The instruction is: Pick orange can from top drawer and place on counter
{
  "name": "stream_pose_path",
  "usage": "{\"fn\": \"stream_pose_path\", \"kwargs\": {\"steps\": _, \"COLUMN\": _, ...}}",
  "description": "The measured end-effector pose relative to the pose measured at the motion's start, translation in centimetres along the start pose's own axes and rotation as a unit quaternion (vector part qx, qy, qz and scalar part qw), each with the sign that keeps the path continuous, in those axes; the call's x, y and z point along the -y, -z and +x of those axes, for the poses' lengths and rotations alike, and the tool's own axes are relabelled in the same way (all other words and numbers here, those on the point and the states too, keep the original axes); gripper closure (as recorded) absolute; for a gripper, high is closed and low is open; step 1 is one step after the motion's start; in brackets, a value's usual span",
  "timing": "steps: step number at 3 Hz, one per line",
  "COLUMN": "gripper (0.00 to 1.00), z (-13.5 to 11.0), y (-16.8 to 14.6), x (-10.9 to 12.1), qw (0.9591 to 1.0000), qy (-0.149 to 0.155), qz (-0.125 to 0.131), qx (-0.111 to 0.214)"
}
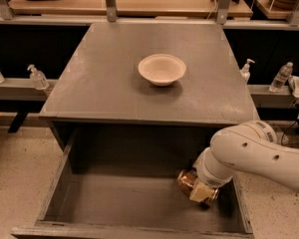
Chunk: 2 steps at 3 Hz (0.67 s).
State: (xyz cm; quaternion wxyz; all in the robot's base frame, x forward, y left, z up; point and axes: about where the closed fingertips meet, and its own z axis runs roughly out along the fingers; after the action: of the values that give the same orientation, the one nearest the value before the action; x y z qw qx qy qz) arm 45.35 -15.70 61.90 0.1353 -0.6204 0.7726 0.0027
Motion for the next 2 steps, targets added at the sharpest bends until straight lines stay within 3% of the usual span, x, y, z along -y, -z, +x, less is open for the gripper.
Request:
{"fn": "stream_pose_path", "kwargs": {"steps": 1, "gripper": 0.61, "z": 0.1, "y": -0.1, "x": -0.1, "qw": 1.0000, "qy": 0.009, "qz": -0.001, "qx": -0.001}}
{"fn": "stream_pose_path", "kwargs": {"steps": 2, "gripper": 0.92, "z": -1.2, "y": 1.3, "x": -0.2, "qw": 0.9991, "qy": 0.039, "qz": 0.000, "qx": 0.016}}
